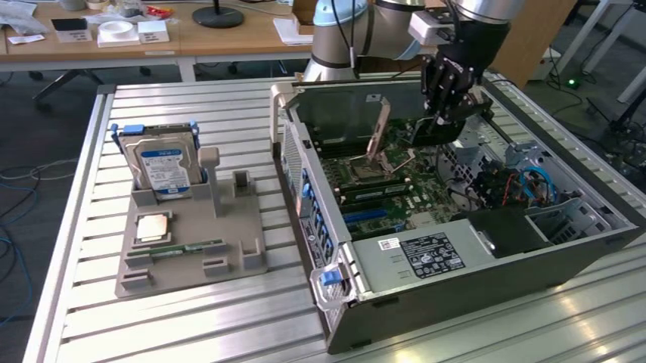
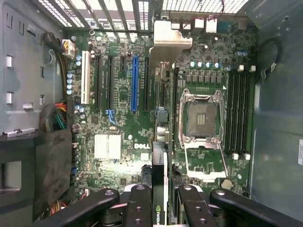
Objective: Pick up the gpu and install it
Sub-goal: 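Insert the gpu into the slot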
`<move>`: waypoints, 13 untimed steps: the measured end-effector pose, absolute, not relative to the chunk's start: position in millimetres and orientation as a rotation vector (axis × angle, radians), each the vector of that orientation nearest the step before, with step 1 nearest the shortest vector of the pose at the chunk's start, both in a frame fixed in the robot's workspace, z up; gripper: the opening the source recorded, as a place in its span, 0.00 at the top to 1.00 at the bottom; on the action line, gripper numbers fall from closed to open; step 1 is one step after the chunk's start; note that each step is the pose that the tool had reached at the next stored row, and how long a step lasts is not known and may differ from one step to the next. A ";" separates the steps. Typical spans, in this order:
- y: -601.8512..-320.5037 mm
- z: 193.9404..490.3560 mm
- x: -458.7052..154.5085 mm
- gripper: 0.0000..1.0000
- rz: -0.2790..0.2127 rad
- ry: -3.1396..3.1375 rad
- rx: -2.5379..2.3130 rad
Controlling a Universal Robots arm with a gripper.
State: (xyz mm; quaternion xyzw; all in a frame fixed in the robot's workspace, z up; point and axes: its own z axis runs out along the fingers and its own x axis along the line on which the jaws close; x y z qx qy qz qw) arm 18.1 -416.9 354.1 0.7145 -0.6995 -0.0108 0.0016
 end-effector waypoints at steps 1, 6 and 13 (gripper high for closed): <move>-417.3 353.2 17.4 0.74 -0.034 -2.195 2.242; -420.9 348.1 16.0 0.74 -0.030 -2.197 2.244; -423.7 340.3 12.5 0.74 -0.018 -2.202 2.250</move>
